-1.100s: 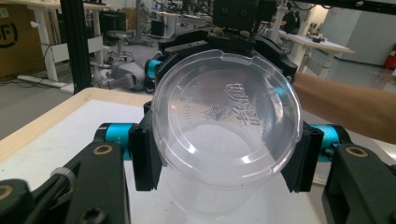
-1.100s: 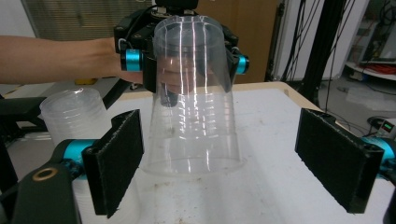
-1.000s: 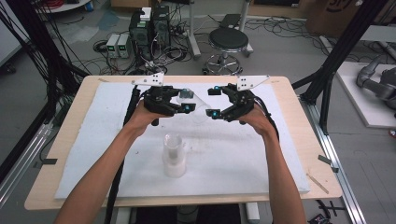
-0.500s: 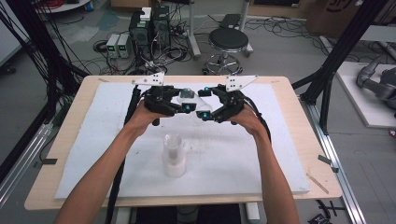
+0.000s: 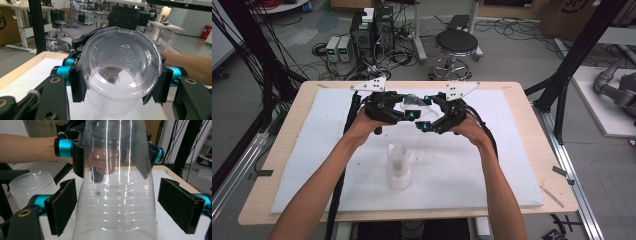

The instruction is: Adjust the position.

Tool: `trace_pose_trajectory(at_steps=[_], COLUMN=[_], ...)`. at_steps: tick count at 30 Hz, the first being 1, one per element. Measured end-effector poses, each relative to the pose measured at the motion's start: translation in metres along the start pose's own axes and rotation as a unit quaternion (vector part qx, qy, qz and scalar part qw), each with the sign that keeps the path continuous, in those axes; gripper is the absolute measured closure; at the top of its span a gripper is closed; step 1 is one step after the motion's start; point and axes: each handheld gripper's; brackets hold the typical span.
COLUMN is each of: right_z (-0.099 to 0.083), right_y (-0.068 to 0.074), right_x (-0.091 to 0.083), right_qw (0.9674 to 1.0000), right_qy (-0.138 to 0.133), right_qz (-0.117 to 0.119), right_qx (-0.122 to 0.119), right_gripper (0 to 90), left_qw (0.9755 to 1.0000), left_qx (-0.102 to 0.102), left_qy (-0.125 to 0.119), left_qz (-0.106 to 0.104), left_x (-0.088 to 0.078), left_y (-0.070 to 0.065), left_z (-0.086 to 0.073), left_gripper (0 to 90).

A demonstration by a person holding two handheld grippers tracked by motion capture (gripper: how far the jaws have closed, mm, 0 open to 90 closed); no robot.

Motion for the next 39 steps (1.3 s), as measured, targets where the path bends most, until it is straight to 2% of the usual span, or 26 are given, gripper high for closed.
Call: trace_pose_trajectory(at_steps=[5, 7, 11, 15, 16, 17, 19, 20, 22, 24, 28, 31, 33, 35, 37, 38, 39], right_z=[-0.001, -0.002, -0.001, 0.000, 0.000, 0.000, 0.000, 0.000, 0.000, 0.000, 0.000, 0.000, 0.000, 0.000, -0.002, -0.002, -0.003], right_y=[0.000, 0.000, 0.000, 0.001, 0.002, 0.002, 0.002, 0.002, 0.003, 0.002, 0.001, 0.001, 0.003, 0.003, 0.005, 0.006, 0.006], right_x=[0.001, 0.001, 0.001, 0.000, -0.001, 0.000, -0.001, -0.001, -0.002, -0.002, -0.002, -0.002, -0.004, -0.006, -0.007, -0.007, -0.008], right_qw=[0.9999, 0.9999, 0.9999, 0.9997, 0.9997, 0.9997, 0.9997, 0.9996, 0.9996, 0.9995, 0.9994, 0.9993, 0.9988, 0.9970, 0.9938, 0.9921, 0.9906], right_qy=[0.011, 0.014, 0.012, 0.016, 0.020, 0.019, 0.021, 0.021, 0.025, 0.028, 0.027, 0.031, 0.045, 0.071, 0.105, 0.120, 0.132], right_qz=[0.005, 0.004, 0.005, 0.007, 0.009, 0.010, 0.009, 0.009, 0.006, 0.006, 0.001, 0.000, -0.003, -0.017, -0.021, -0.021, -0.020], right_qx=[-0.004, 0.001, -0.011, -0.015, -0.011, -0.012, -0.013, -0.014, -0.010, -0.012, -0.019, -0.020, -0.017, -0.027, -0.033, -0.032, -0.033], right_gripper=[19.4, 20.2, 29.2, 32.7, 33.6, 33.7, 33.7, 33.7, 33.7, 33.7, 33.4, 33.4, 33.9, 34.2, 34.3, 34.5, 34.6], left_qw=[1.0000, 1.0000, 1.0000, 1.0000, 1.0000, 0.9999, 0.9994, 0.9991, 0.9989, 0.9992, 0.9992, 0.9988, 0.9983, 0.9955, 0.9896, 0.9877, 0.9847], left_qx=[0.000, 0.000, -0.001, 0.001, 0.005, 0.004, -0.011, -0.019, -0.021, -0.020, -0.014, -0.013, -0.008, 0.003, 0.008, 0.008, 0.008], left_qy=[-0.005, -0.004, -0.004, -0.002, 0.002, 0.006, 0.011, 0.014, 0.019, 0.016, 0.017, 0.027, 0.041, 0.087, 0.139, 0.152, 0.171], left_qz=[0.000, 0.000, 0.004, 0.001, 0.002, 0.014, 0.031, 0.035, 0.037, 0.031, 0.034, 0.038, 0.040, 0.037, 0.038, 0.037, 0.035], left_x=[-0.002, -0.003, -0.004, -0.004, -0.004, -0.003, -0.002, -0.002, -0.003, -0.004, -0.005, -0.007, -0.009, -0.011, -0.012, -0.012, -0.013], left_y=[0.001, 0.001, 0.001, 0.000, 0.000, 0.000, 0.001, 0.001, 0.002, 0.002, 0.000, 0.000, -0.001, -0.003, -0.004, -0.004, -0.004], left_z=[0.000, 0.000, 0.000, 0.000, 0.000, 0.000, -0.001, -0.001, -0.002, -0.001, 0.000, 0.000, 0.001, 0.005, 0.009, 0.011, 0.013], left_gripper=[41.4, 41.4, 41.5, 41.2, 39.2, 32.9, 12.7, 7.9, 6.7, 6.7, 6.8, 6.8, 7.2, 10.3, 10.7, 10.7, 10.7])
Point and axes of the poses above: each handheld gripper's, and its own axes: x roughly forward along the jaws, z roughly out of its top, y roughly to its left, and after that the axes turned 4 degrees about -z, right-handed
